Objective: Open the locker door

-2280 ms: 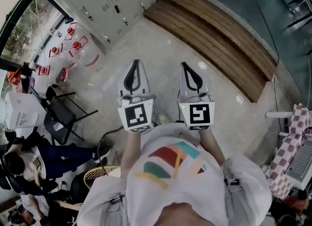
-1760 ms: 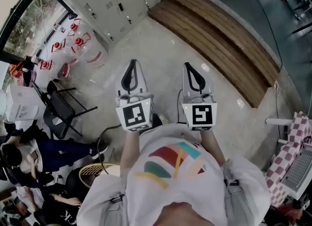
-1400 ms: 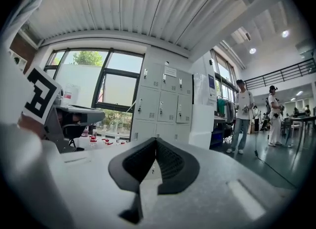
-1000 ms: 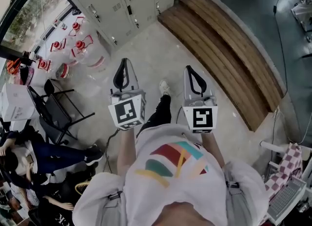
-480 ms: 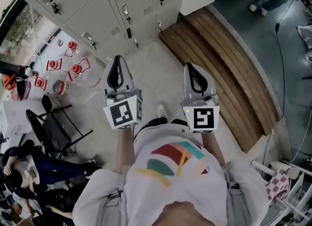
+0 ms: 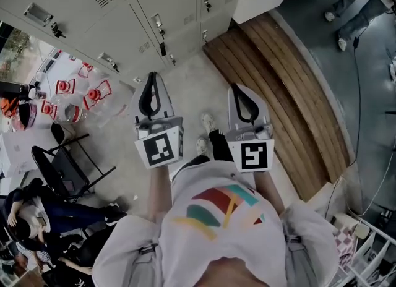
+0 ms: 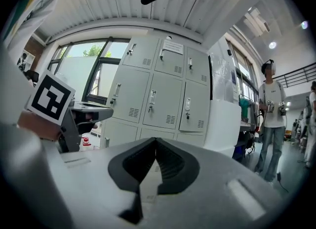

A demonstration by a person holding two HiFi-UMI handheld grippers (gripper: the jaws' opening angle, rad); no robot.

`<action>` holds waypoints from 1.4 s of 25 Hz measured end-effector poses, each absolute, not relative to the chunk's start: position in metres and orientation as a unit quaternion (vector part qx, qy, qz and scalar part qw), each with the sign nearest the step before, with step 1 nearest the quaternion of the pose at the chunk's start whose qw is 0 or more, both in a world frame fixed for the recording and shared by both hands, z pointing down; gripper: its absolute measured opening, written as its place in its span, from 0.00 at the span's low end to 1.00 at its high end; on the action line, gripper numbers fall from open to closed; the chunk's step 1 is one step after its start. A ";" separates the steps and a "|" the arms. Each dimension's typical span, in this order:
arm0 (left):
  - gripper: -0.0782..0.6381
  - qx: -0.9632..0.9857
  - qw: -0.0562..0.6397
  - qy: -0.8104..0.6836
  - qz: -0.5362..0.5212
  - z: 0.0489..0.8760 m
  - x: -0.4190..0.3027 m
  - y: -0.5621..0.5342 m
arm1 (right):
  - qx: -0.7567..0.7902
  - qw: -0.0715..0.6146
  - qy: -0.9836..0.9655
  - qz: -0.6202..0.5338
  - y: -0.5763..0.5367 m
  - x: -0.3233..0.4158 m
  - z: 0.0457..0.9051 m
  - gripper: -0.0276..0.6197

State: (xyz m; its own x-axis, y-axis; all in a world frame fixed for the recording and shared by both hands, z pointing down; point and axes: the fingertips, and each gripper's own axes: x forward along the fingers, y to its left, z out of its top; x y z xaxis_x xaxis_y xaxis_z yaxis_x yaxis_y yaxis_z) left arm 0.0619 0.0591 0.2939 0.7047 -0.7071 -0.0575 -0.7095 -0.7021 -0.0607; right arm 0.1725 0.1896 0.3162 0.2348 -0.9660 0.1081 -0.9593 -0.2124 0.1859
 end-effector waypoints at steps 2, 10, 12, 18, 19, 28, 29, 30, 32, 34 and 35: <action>0.14 -0.921 0.042 0.387 0.017 0.290 0.081 0.044 | 0.779 0.097 -0.620 -0.011 0.171 0.194 0.316 0.05; 0.14 -0.916 0.062 0.395 0.032 0.272 0.137 -0.003 | 0.768 0.083 -0.635 -0.020 0.099 0.258 0.316 0.05; 0.14 -0.916 0.072 0.394 0.024 0.276 0.143 -0.011 | 0.761 0.083 -0.642 -0.026 0.086 0.259 0.314 0.05; 0.14 -0.922 0.075 0.380 0.029 0.266 0.151 -0.038 | 0.757 0.082 -0.647 -0.045 0.054 0.253 0.298 0.05; 0.14 -0.924 0.071 0.375 0.035 0.264 0.152 -0.042 | 0.758 0.079 -0.646 -0.049 0.050 0.251 0.295 0.05; 0.14 -0.933 0.067 0.349 0.051 0.256 0.152 -0.060 | 0.769 0.085 -0.630 -0.064 0.031 0.244 0.284 0.05; 0.14 -0.934 0.067 0.348 0.053 0.256 0.153 -0.061 | 0.771 0.082 -0.628 -0.065 0.029 0.245 0.283 0.05; 0.14 -0.934 0.068 0.345 0.054 0.255 0.154 -0.062 | 0.772 0.078 -0.627 -0.067 0.026 0.246 0.282 0.05; 0.14 -0.937 0.073 0.337 0.054 0.256 0.157 -0.066 | 0.773 0.075 -0.625 -0.077 0.019 0.249 0.280 0.05; 0.14 -0.940 0.082 0.327 0.048 0.259 0.161 -0.073 | 0.771 0.097 -0.623 -0.089 0.010 0.257 0.283 0.05; 0.14 -0.941 0.084 0.325 0.043 0.262 0.163 -0.079 | 0.771 0.111 -0.620 -0.089 0.004 0.263 0.288 0.05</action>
